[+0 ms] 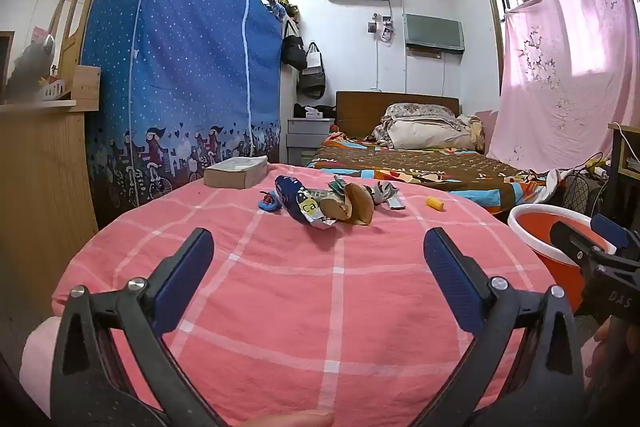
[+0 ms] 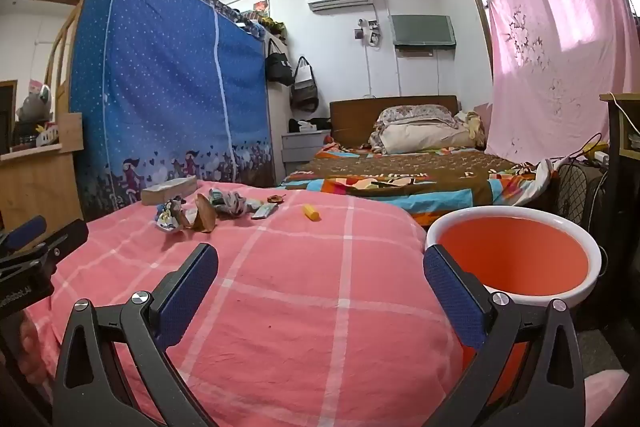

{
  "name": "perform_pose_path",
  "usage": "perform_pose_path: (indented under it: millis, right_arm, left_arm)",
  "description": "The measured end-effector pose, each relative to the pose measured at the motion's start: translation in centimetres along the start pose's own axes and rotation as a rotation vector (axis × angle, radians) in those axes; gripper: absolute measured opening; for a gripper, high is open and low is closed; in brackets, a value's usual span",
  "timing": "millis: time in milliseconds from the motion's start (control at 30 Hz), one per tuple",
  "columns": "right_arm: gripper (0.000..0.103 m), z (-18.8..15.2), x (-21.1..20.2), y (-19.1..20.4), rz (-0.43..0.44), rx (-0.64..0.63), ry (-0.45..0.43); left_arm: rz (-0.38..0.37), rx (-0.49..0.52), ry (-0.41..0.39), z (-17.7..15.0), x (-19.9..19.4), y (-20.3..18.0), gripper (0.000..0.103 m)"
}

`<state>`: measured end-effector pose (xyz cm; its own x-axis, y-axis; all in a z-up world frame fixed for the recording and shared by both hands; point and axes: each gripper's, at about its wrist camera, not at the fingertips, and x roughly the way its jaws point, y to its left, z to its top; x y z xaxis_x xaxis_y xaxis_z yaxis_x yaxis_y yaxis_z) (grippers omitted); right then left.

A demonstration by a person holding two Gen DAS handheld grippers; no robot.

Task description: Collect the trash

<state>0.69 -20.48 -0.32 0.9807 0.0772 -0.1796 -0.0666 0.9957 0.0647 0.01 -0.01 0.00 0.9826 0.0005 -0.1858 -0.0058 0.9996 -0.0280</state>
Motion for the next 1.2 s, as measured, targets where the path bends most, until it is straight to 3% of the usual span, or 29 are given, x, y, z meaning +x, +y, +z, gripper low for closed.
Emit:
perform_pose_path:
  millis: [1200]
  right_arm:
    - [0.103,0.09,-0.19,0.17,0.007,0.004,-0.002]
  left_arm:
    - [-0.002,-0.016,0.004,-0.14,0.32,0.04,0.103]
